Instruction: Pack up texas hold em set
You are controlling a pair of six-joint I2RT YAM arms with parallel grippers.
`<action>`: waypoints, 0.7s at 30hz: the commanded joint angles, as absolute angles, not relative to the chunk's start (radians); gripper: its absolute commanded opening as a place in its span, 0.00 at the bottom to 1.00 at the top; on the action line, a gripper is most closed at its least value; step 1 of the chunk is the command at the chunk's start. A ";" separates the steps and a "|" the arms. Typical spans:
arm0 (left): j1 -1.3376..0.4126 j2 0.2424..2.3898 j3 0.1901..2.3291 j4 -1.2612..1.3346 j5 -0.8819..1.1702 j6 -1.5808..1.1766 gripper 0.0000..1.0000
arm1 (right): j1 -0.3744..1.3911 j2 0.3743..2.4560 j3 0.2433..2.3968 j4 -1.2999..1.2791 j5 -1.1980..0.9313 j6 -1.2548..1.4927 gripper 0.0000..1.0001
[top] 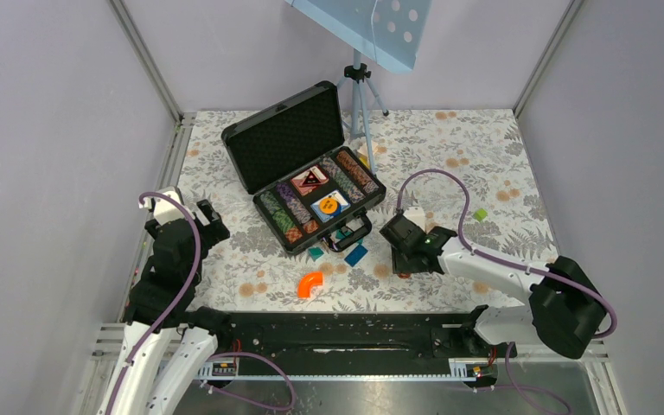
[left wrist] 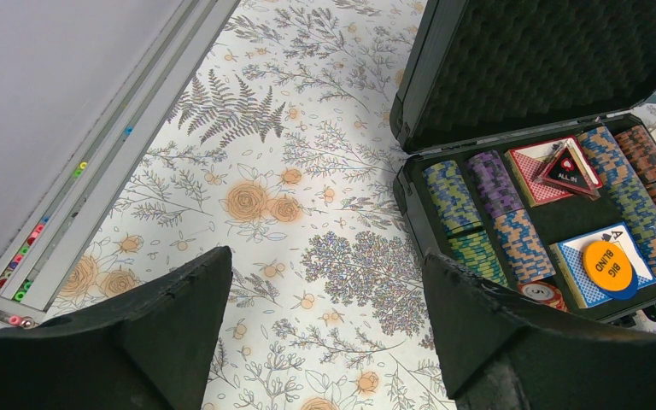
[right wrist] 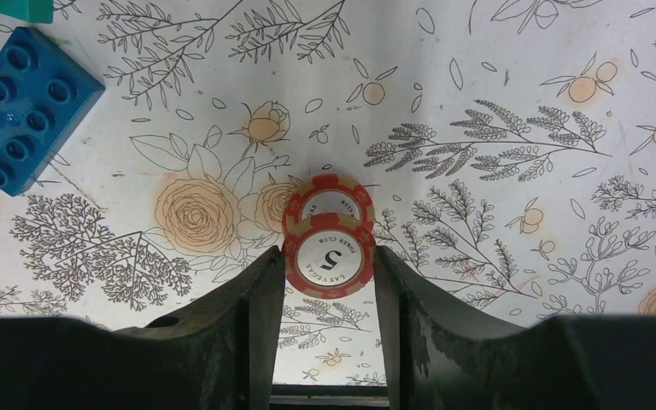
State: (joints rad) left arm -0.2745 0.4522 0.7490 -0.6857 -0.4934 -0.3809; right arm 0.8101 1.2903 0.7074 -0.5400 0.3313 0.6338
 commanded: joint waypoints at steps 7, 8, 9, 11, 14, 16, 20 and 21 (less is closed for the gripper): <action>-0.277 0.445 0.749 -0.647 -0.485 -0.368 0.81 | 0.802 1.337 0.713 -0.530 0.357 0.657 0.48; -0.278 0.446 0.749 -0.647 -0.485 -0.368 0.81 | 0.801 1.339 0.713 -0.529 0.358 0.658 0.48; -0.278 0.445 0.749 -0.647 -0.486 -0.368 0.81 | 0.801 1.340 0.714 -0.527 0.361 0.657 0.48; -0.278 0.446 0.749 -0.647 -0.486 -0.368 0.81 | 0.799 1.343 0.715 -0.527 0.370 0.658 0.48; -0.277 0.445 0.748 -0.647 -0.485 -0.368 0.81 | 0.795 1.348 0.717 -0.526 0.373 0.655 0.48; -0.277 0.445 0.749 -0.646 -0.485 -0.368 0.81 | 0.794 1.347 0.719 -0.521 0.372 0.653 0.48; -0.277 0.445 0.749 -0.646 -0.487 -0.368 0.81 | 0.792 1.354 0.725 -0.519 0.377 0.650 0.48; -0.278 0.445 0.749 -0.646 -0.487 -0.368 0.81 | 0.790 1.356 0.726 -0.515 0.377 0.649 0.48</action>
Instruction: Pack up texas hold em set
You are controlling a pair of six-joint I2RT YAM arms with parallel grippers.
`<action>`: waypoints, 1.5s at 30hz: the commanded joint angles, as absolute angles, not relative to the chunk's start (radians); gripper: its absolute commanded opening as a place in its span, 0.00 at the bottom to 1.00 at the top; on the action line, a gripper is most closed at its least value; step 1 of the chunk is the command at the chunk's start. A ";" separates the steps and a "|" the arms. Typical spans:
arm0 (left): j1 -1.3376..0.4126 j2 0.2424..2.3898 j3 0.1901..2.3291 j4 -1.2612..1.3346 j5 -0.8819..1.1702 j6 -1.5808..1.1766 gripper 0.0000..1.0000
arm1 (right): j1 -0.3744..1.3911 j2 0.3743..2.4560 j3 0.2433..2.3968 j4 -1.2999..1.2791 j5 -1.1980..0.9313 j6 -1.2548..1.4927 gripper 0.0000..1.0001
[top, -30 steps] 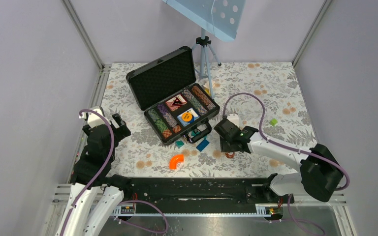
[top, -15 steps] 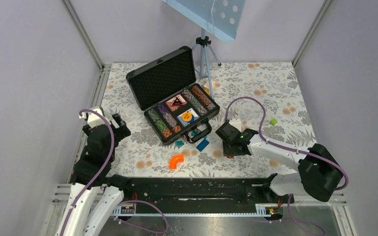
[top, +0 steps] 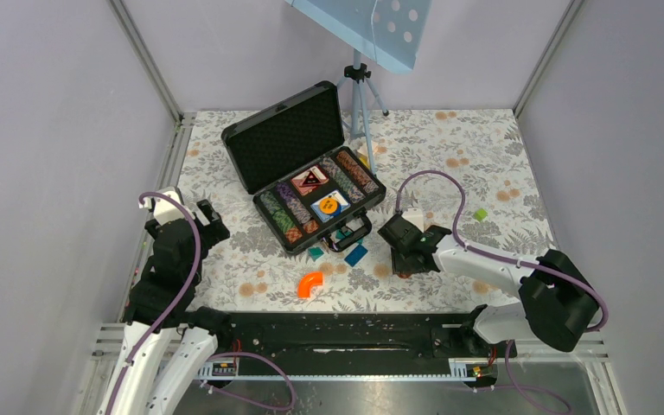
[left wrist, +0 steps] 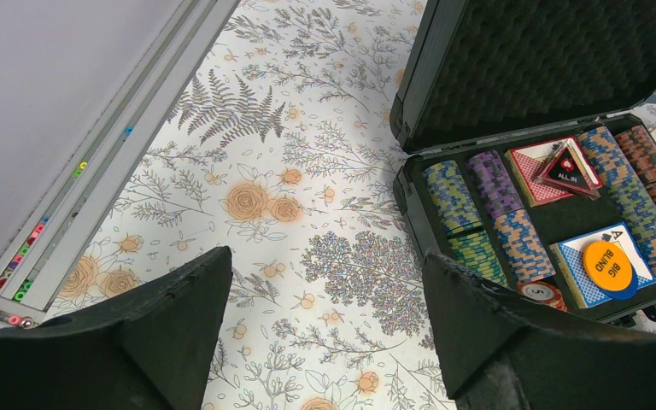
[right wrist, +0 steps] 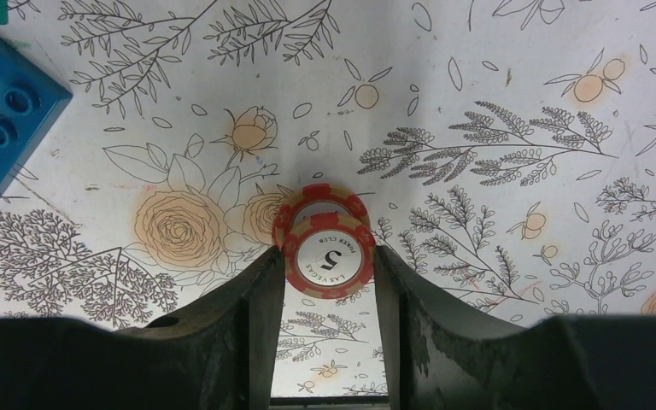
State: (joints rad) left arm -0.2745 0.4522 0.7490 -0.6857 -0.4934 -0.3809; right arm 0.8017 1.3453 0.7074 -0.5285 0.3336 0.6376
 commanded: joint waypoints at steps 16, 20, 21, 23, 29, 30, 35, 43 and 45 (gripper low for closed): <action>-0.277 0.444 0.749 -0.646 -0.488 -0.368 0.81 | 0.780 1.368 0.746 -0.504 0.379 0.636 0.48; -0.277 0.444 0.749 -0.646 -0.488 -0.368 0.81 | 0.780 1.369 0.749 -0.503 0.378 0.632 0.49; -0.278 0.444 0.749 -0.646 -0.488 -0.368 0.81 | 0.779 1.369 0.750 -0.501 0.377 0.631 0.49; -0.277 0.444 0.749 -0.647 -0.488 -0.368 0.81 | 0.778 1.371 0.752 -0.500 0.377 0.630 0.50; -0.276 0.444 0.749 -0.646 -0.489 -0.368 0.81 | 0.779 1.376 0.757 -0.498 0.375 0.630 0.52; -0.277 0.444 0.749 -0.646 -0.489 -0.368 0.81 | 0.778 1.376 0.757 -0.498 0.374 0.630 0.52; -0.277 0.444 0.749 -0.646 -0.487 -0.368 0.81 | 0.778 1.366 0.743 -0.499 0.372 0.636 0.58; -0.277 0.444 0.749 -0.646 -0.487 -0.368 0.81 | 0.778 1.400 0.738 -0.498 0.349 0.640 0.79; -0.277 0.444 0.749 -0.647 -0.487 -0.368 0.81 | 0.776 1.414 0.734 -0.490 0.342 0.649 0.77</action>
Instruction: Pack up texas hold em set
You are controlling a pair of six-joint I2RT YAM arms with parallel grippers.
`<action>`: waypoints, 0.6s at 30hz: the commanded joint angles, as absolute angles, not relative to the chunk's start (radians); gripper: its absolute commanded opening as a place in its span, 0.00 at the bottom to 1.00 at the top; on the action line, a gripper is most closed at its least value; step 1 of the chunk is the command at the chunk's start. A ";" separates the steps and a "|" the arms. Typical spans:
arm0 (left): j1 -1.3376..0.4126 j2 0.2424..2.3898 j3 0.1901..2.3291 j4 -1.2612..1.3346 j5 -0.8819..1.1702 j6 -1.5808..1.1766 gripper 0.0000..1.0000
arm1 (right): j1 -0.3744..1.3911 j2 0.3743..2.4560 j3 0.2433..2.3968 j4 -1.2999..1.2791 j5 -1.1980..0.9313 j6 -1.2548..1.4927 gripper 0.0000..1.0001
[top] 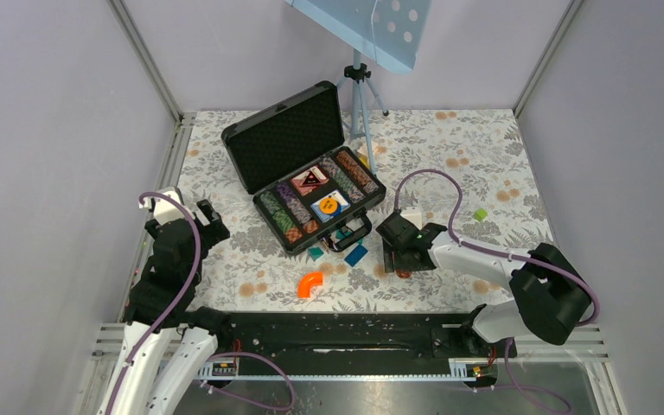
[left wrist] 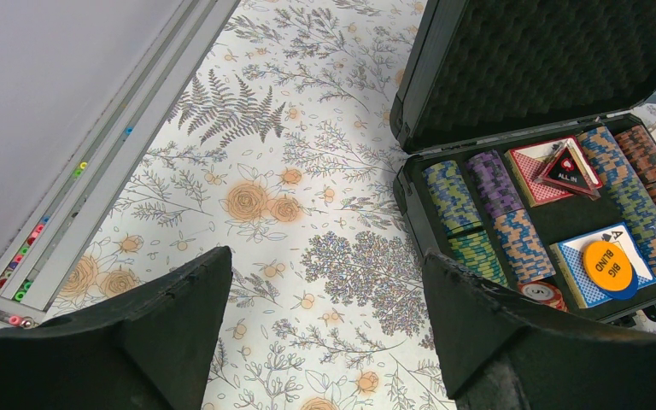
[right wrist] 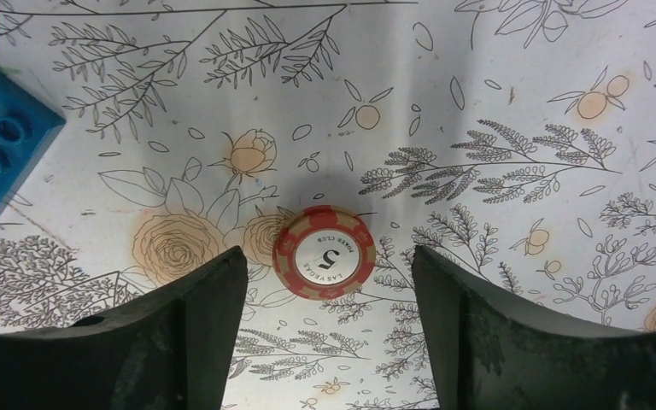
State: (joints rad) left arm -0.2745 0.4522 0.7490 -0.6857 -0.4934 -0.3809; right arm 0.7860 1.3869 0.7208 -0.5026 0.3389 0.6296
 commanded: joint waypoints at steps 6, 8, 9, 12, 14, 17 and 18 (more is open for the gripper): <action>-0.276 0.444 0.749 -0.646 -0.486 -0.368 0.82 | 0.773 1.444 0.719 -0.473 0.322 0.666 0.69; -0.278 0.444 0.749 -0.646 -0.485 -0.368 0.81 | 0.773 1.447 0.715 -0.472 0.315 0.666 0.67; -0.278 0.445 0.749 -0.647 -0.486 -0.368 0.82 | 0.773 1.449 0.713 -0.472 0.311 0.667 0.66; -0.278 0.445 0.749 -0.646 -0.485 -0.368 0.81 | 0.773 1.449 0.701 -0.473 0.298 0.678 0.65; -0.277 0.445 0.750 -0.646 -0.485 -0.368 0.81 | 0.772 1.446 0.691 -0.474 0.288 0.689 0.65; -0.278 0.445 0.749 -0.646 -0.485 -0.368 0.82 | 0.773 1.448 0.681 -0.487 0.281 0.701 0.63; -0.277 0.445 0.749 -0.647 -0.484 -0.368 0.81 | 0.772 1.446 0.678 -0.492 0.279 0.703 0.62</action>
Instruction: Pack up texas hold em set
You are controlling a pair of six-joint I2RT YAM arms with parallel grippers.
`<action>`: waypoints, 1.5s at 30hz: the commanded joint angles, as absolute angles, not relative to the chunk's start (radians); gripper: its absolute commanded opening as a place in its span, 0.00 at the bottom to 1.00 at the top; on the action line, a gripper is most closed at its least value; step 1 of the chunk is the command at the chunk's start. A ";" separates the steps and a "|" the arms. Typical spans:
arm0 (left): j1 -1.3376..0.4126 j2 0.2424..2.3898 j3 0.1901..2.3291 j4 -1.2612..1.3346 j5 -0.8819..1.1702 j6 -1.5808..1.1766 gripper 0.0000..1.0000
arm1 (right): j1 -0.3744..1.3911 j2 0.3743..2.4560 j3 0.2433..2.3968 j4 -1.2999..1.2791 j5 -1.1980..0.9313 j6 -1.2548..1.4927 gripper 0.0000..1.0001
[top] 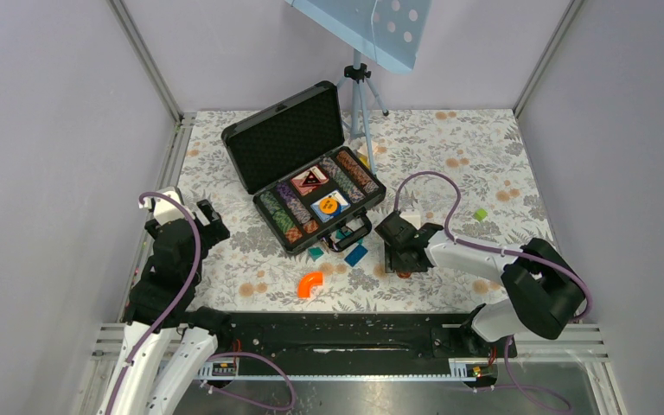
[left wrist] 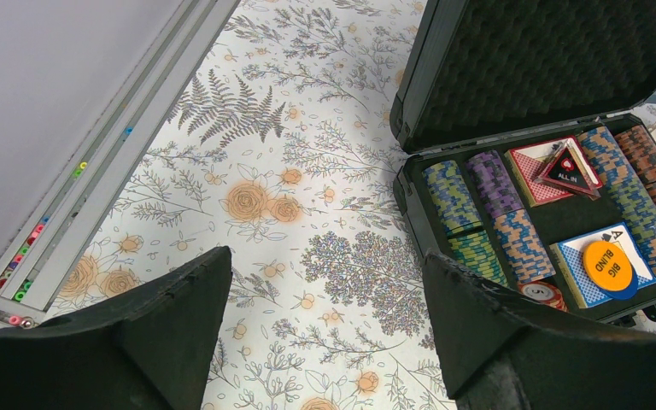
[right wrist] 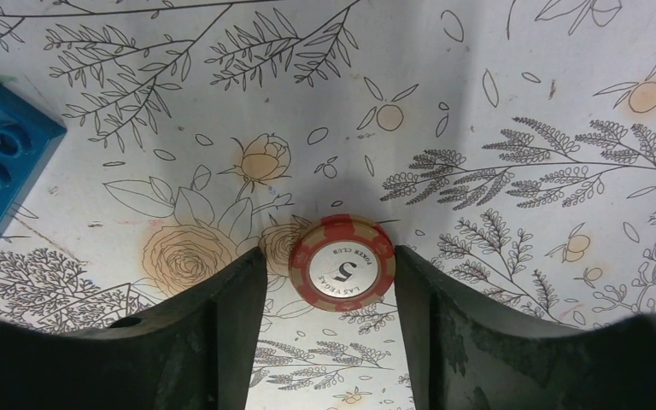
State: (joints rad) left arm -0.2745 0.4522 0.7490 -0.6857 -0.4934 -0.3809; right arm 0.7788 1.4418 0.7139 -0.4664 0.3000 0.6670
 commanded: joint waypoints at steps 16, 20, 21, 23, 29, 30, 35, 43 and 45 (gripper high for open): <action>-0.278 0.443 0.749 -0.646 -0.484 -0.367 0.82 | 0.772 1.438 0.688 -0.555 0.306 0.716 0.54; -0.278 0.443 0.749 -0.646 -0.483 -0.368 0.82 | 0.773 1.440 0.690 -0.555 0.311 0.719 0.51; -0.278 0.443 0.749 -0.646 -0.484 -0.367 0.82 | 0.772 1.441 0.690 -0.555 0.312 0.719 0.50; -0.278 0.442 0.749 -0.646 -0.484 -0.367 0.82 | 0.772 1.445 0.693 -0.555 0.312 0.718 0.45; -0.278 0.444 0.750 -0.647 -0.477 -0.368 0.81 | 0.772 1.424 0.697 -0.552 0.318 0.710 0.05; -0.277 0.445 0.751 -0.648 -0.473 -0.368 0.81 | 0.773 1.417 0.701 -0.553 0.322 0.704 0.00; -0.276 0.450 0.759 -0.655 -0.455 -0.371 0.82 | 0.773 1.385 0.742 -0.561 0.322 0.660 0.00; -0.278 0.453 0.779 -0.675 -0.433 -0.376 0.81 | 0.772 1.351 0.803 -0.598 0.337 0.615 0.00; -0.278 0.457 0.783 -0.677 -0.421 -0.378 0.81 | 0.772 1.342 0.809 -0.597 0.329 0.607 0.00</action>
State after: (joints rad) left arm -0.2745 0.4526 0.7494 -0.6918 -0.4503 -0.3813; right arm 0.7776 1.3861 0.7658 -0.5663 0.3027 0.6365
